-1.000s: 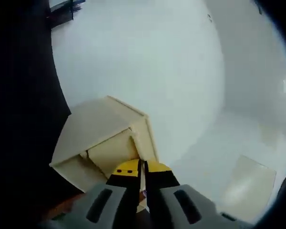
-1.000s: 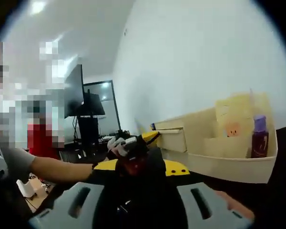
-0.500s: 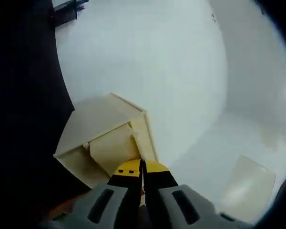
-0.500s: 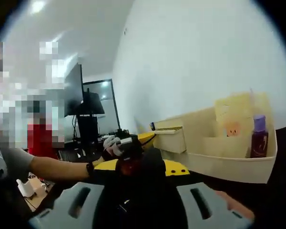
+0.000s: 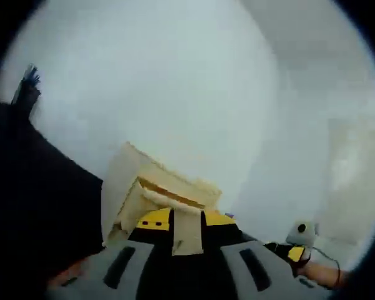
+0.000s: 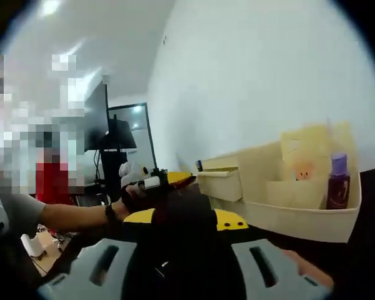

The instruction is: Open the drawer, pick up the cosmetic bottles from the table one by one, place them into the drawer, release the gripper, close the drawer, and move the gripper away

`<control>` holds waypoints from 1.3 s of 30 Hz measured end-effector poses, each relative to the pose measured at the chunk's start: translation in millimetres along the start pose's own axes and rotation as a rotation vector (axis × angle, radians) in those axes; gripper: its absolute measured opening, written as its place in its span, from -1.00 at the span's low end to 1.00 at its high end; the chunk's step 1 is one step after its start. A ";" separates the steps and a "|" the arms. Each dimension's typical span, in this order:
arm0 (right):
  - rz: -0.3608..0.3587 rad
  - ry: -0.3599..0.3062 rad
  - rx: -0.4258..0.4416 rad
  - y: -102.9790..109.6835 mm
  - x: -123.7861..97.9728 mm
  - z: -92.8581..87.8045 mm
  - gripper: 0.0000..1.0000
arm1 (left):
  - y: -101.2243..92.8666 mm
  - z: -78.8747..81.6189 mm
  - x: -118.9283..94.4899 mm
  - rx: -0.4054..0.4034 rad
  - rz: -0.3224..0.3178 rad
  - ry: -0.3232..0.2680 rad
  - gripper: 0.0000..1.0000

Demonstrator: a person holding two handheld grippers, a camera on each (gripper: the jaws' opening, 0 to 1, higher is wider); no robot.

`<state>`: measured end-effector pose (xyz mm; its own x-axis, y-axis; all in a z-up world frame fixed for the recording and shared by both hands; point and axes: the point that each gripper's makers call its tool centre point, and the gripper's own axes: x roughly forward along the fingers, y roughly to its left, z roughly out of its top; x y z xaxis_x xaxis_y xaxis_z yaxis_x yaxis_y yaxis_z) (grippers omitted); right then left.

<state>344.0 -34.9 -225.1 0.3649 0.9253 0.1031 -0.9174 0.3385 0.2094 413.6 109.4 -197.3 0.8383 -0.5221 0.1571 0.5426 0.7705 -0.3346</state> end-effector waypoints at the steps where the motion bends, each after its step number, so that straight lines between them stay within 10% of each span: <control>1: -0.001 0.001 0.000 -0.3 -0.4 -0.4 -0.40 | -1.3 4.3 -0.1 0.049 -0.003 0.020 -0.56; 8: 0.015 0.013 0.006 3.0 -1.1 -3.7 -0.40 | -14.6 23.2 3.9 0.339 -0.081 0.158 -0.23; 13: 0.029 0.031 0.004 6.8 -1.1 -6.9 -0.39 | -5.7 8.4 3.8 0.555 -0.094 0.380 -0.23; 25: 0.033 0.048 -0.011 10.0 -0.5 -10.8 -0.39 | -3.5 -7.5 5.2 0.892 -0.168 0.678 -0.30; 39: 0.032 0.045 -0.014 12.2 -2.5 -10.0 -0.40 | 11.6 -29.5 9.6 1.059 -0.188 1.008 -0.48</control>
<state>330.3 -31.4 -232.5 0.3279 0.9424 0.0654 -0.9308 0.3105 0.1929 426.4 102.5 -227.1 0.6029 -0.3290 -0.7268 0.7941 0.3352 0.5070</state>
